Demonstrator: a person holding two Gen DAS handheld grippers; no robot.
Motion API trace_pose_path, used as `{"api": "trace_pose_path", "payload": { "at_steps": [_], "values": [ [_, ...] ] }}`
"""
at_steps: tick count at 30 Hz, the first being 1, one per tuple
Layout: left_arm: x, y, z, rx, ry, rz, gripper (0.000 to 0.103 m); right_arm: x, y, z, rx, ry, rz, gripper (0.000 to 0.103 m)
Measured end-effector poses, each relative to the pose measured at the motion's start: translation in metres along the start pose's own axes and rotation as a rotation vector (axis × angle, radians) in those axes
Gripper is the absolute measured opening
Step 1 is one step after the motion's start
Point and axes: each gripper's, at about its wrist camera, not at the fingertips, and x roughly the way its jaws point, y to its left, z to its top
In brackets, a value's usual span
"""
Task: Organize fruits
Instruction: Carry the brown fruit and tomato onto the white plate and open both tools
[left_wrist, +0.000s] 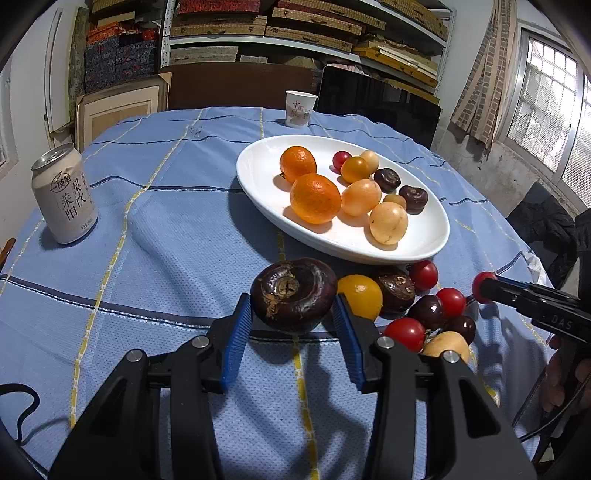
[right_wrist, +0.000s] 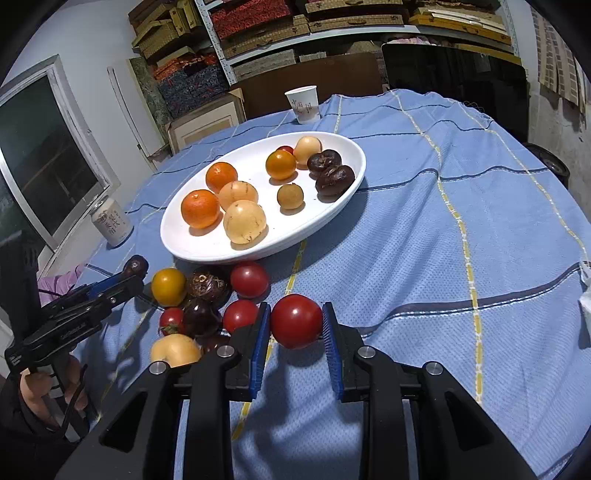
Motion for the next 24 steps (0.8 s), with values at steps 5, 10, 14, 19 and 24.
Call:
{"api": "trace_pose_path", "payload": {
  "at_steps": [5,10,14,19,24],
  "values": [
    [-0.005,-0.003,-0.001,0.012,-0.015,0.026,0.044,-0.011,-0.001,0.001,-0.002,-0.022,-0.011,0.028],
    [-0.012,-0.002,0.000,-0.003,-0.005,0.017,0.044,-0.024,-0.004,0.003,-0.011,-0.050,-0.023,0.028],
    [-0.022,-0.009,0.012,0.018,-0.026,0.005,0.044,-0.032,-0.005,0.014,-0.027,-0.080,-0.035,0.028],
    [-0.038,-0.026,0.050,0.072,-0.095,-0.005,0.044,-0.044,0.001,0.049,-0.070,-0.142,-0.041,0.028],
    [-0.027,-0.043,0.086,0.104,-0.118,-0.014,0.044,-0.030,0.008,0.091,-0.092,-0.155,-0.020,0.028]
  ]
}}
